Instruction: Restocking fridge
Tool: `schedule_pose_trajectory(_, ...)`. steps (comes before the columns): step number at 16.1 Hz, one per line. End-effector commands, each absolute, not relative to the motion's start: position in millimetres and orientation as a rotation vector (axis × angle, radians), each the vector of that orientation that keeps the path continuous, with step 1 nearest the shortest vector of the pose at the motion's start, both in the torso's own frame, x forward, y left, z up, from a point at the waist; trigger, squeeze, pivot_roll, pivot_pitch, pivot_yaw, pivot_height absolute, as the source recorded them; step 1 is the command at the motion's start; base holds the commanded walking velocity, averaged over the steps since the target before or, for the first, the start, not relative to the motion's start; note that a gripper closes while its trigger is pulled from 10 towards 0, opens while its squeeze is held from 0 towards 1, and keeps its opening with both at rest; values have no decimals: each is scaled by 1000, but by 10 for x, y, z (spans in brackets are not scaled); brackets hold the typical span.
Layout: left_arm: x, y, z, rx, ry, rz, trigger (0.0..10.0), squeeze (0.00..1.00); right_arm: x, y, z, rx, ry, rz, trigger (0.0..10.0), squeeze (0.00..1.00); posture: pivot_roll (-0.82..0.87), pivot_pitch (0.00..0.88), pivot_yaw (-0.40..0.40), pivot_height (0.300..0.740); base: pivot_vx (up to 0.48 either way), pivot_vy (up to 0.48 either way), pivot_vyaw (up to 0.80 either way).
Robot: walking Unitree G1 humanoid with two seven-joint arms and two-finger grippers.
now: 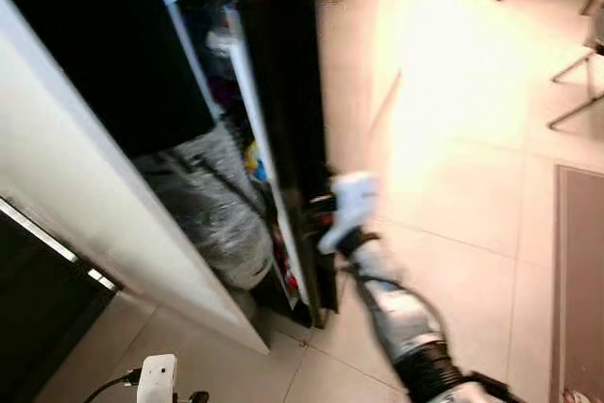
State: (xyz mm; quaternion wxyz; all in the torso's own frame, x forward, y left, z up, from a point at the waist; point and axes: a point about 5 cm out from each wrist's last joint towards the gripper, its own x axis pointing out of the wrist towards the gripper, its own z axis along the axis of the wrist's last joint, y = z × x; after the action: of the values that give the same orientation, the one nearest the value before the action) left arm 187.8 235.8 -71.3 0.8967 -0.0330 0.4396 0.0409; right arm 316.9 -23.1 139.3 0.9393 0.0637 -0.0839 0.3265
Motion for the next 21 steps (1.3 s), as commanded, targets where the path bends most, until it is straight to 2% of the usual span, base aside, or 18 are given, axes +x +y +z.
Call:
schedule_pose_trajectory(1,1777,2420,-747,-63,935,104,10000,0,3123,-140,1422,136,-172,722,10000,0,-74,64,125,740,0,0,0)
schedule_pose_trajectory(3,1779,2431,-742,-62,933,106,10000,0,3067,-92,1375,133,-155,758,10000,0,-78,65,124,740,0,0,0)
schedule_pose_trajectory(7,1815,2375,-743,-61,934,99,10000,0,3068,-205,1297,114,-132,736,10000,0,-84,65,121,740,0,0,0)
schedule_pose_trajectory(12,1781,2348,-770,-61,951,105,10000,0,3164,-490,1168,92,-80,619,10000,0,-78,62,118,740,0,0,0)
schedule_pose_trajectory(16,1726,2395,-779,-66,951,114,10000,0,3178,-1039,925,87,3,316,10000,0,-78,54,112,740,0,0,0)
schedule_pose_trajectory(19,1583,2462,-821,-58,982,118,10000,0,3117,-1398,768,48,63,181,10000,0,-86,46,113,740,0,0,0)
schedule_pose_trajectory(21,1528,2479,-838,-57,994,123,10000,0,3024,-1834,620,62,111,-33,10000,0,-85,45,111,740,0,0,0)
